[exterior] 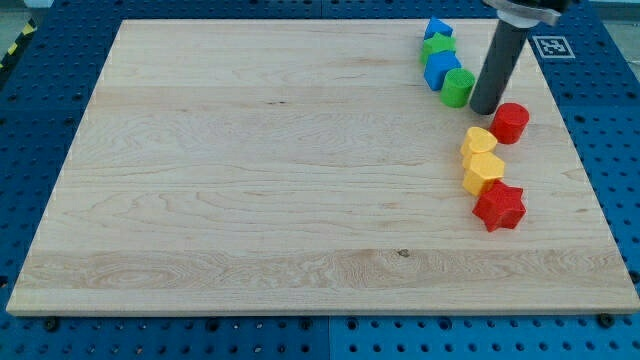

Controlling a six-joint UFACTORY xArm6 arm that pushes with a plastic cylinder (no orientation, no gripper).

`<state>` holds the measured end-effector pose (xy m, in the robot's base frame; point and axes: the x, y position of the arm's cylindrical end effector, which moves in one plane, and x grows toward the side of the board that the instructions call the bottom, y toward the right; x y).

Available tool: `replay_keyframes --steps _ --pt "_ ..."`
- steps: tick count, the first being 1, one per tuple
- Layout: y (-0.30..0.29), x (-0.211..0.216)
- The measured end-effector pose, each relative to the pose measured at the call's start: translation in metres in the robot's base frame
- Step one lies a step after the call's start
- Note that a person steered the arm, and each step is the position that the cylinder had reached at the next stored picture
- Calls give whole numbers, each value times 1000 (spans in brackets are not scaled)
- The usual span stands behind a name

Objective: Place the red circle diagonally below the red star

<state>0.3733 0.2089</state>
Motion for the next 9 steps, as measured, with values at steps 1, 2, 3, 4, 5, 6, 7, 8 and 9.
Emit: replay_keyframes --steps 1,2,3,4,5,6,7,8,9 --pt "21 0" --pt "21 1" --pt "20 9" --pt "18 23" --pt "18 42" --pt "18 71" --pt "18 105" --pt "18 138" --pt "18 162"
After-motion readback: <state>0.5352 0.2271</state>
